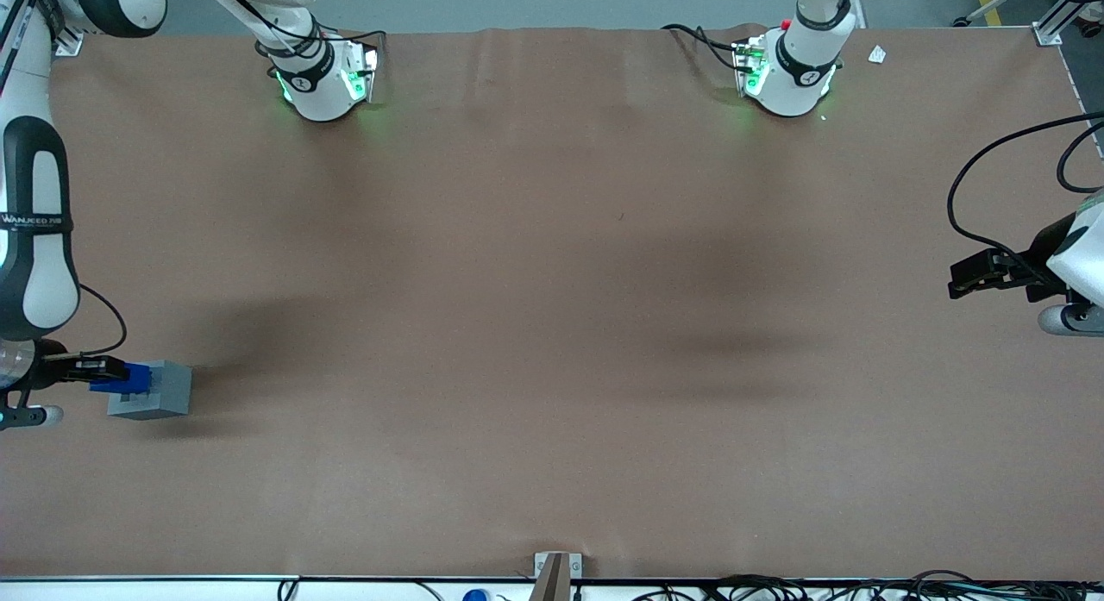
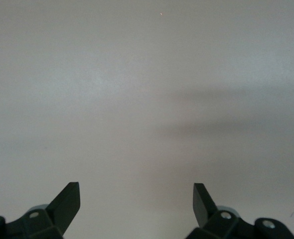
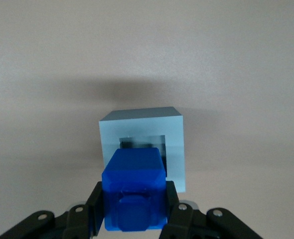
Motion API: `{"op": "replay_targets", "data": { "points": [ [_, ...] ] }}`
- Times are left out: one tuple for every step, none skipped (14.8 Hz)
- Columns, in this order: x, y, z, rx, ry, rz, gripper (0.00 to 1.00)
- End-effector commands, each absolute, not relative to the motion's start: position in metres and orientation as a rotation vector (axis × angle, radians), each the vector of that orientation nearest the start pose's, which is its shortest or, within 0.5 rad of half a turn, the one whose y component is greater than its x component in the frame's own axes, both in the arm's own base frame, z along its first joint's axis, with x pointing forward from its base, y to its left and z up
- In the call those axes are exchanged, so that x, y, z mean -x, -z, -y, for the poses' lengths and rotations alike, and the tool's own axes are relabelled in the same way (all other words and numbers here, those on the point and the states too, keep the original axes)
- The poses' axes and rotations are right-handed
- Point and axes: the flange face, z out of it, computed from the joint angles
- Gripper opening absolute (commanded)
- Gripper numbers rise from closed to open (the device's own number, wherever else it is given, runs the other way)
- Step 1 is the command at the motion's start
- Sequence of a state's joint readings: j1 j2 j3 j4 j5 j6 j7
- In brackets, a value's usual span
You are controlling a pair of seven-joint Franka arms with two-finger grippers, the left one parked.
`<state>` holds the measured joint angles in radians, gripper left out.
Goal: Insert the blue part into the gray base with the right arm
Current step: 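Lower the blue block into the square hole of the gray base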
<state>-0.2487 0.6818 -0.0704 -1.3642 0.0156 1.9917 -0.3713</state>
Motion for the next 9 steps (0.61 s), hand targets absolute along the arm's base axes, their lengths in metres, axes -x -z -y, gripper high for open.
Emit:
{"op": "replay_targets", "data": {
  "points": [
    [-0.6975,-0.3154,0.2175,3.149,-0.090,0.070,0.01],
    [-0.6978,-0.3161,0.2176,3.151,-0.088,0.071,0.01],
    [-0.6982,-0.3178,0.2178,3.154,-0.090,0.075,0.01],
    [-0.6987,-0.3195,0.2179,3.153,-0.094,0.073,0.01],
    [-0.6986,-0.3191,0.2190,3.153,-0.095,0.071,0.01],
    [-0.6986,-0.3191,0.2190,3.153,-0.095,0.073,0.01],
    [-0.6993,-0.3194,0.2180,3.154,-0.090,0.073,0.01],
    [-0.7000,-0.3189,0.2159,3.154,-0.088,0.078,0.01],
    [-0.6998,-0.3183,0.2159,3.154,-0.088,0.078,0.01]
  ]
}}
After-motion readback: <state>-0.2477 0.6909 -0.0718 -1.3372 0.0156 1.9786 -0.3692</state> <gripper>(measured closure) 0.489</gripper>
